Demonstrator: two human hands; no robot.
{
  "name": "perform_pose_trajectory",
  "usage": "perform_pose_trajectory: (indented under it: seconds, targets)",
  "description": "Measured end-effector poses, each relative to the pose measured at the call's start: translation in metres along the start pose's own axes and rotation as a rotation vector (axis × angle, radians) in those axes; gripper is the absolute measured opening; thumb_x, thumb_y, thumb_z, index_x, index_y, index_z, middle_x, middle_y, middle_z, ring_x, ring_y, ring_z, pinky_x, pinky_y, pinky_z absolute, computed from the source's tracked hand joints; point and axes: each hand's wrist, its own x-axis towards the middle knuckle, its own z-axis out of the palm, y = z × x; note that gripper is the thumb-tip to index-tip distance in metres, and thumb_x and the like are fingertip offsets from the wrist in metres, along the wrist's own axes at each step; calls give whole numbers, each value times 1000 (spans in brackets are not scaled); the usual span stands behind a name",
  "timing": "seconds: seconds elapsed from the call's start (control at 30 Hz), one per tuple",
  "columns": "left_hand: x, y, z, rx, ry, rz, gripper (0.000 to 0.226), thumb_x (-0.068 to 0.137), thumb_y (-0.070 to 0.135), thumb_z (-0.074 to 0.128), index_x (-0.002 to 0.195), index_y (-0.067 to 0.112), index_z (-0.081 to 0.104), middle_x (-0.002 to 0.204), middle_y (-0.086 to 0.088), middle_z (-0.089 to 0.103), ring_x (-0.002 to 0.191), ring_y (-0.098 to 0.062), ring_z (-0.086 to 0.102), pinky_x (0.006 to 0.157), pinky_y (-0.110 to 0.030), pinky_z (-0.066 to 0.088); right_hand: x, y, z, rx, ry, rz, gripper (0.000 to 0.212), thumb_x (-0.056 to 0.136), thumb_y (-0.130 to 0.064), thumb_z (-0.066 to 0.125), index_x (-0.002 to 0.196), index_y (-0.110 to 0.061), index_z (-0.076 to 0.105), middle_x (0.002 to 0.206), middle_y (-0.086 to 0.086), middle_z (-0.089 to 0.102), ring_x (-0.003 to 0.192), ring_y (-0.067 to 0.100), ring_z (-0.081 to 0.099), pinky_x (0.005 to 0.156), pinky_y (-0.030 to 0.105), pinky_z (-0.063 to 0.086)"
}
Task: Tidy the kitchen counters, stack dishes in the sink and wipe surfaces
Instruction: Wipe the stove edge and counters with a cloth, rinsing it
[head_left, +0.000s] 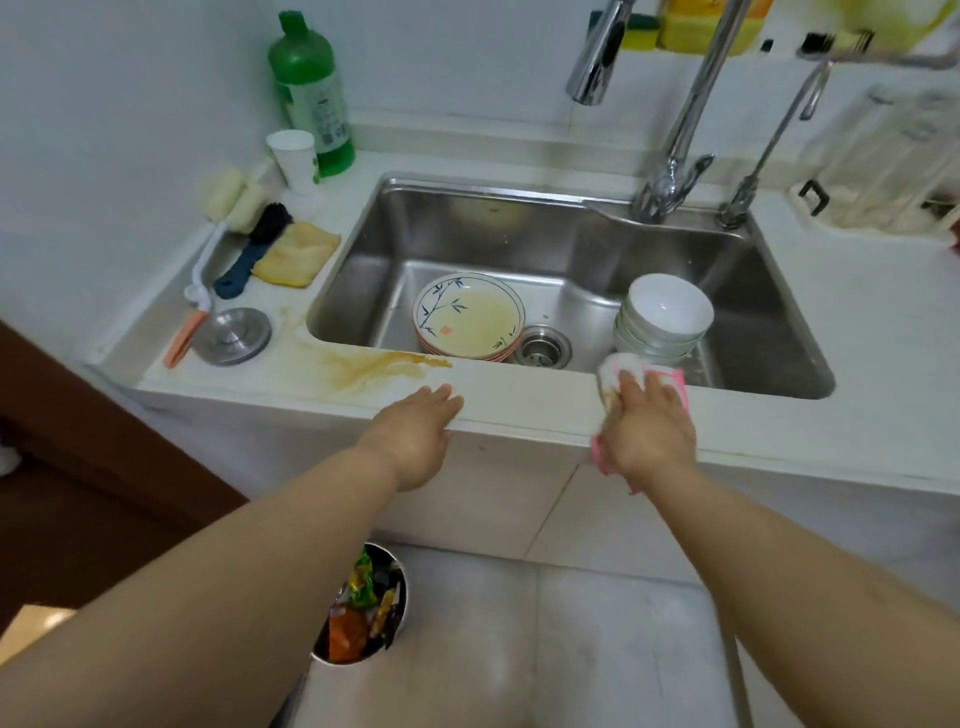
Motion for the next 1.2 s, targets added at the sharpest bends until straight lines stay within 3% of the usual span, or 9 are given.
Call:
perform_pose_trajectory:
  seconds: [0.13,0.23,0.37,0.47,0.6,0.77,0.97,1.07,1.2]
  targets:
    - [-1,-1,-1,-69,25,21,51,102,20,33,151,22,20,160,3,10,148,-16,8,120,-30,11,15,-24,7,198,3,263,71,87,-31,44,150,-21,13,158,12,9,145,36,7,118,45,8]
    - [-8,-16,-5,-189,120,-17,48,100,18,37,147,21,33,157,3,26,145,-15,23,118,-26,18,26,-96,17,214,3,53,63,89,-28,42,148,-23,21,157,10,12,144,33,9,117,43,8]
    - [-25,-65,-25,-293,354,-311,49,93,14,43,141,20,43,145,0,46,132,-21,44,108,-31,33,30,-201,19,278,-4,-200,60,89,-26,44,146,-24,27,156,8,15,144,31,10,117,43,9]
    - [-34,-110,-36,-186,333,-399,46,91,10,45,136,14,46,139,-6,49,127,-25,46,103,-37,38,20,-239,28,264,-17,-410,56,91,-24,43,145,-24,29,155,7,18,143,30,14,117,43,12]
    - [-34,-139,-41,-124,229,-386,24,88,9,45,109,12,55,119,-7,55,112,-28,53,89,-39,45,11,-193,28,210,71,-412,61,83,-20,55,141,-18,40,148,13,34,137,32,30,116,38,20]
    - [-31,-162,-34,-132,177,-297,50,92,12,42,142,13,39,148,-5,34,135,-27,31,110,-37,30,19,-163,14,121,71,175,59,85,-27,47,141,-17,35,147,14,33,133,34,30,112,39,21]
    - [-31,-180,-32,-192,182,-230,54,91,9,44,144,21,40,154,1,29,140,-23,23,115,-36,26,29,-296,23,164,-23,-310,66,85,-22,51,146,-22,26,155,12,19,142,32,18,116,39,14]
    - [-28,-185,-35,-214,192,-247,53,91,9,46,142,23,43,150,3,34,139,-21,28,112,-36,32,2,-285,25,171,-24,-544,64,87,-16,54,147,-17,31,154,12,23,140,33,22,113,36,18]
    - [-27,-188,-39,-220,163,-258,53,91,11,45,141,28,43,148,5,34,137,-20,30,108,-36,35,-7,-199,13,217,-12,-291,74,78,-11,65,145,-15,34,152,12,28,140,30,24,110,31,27]
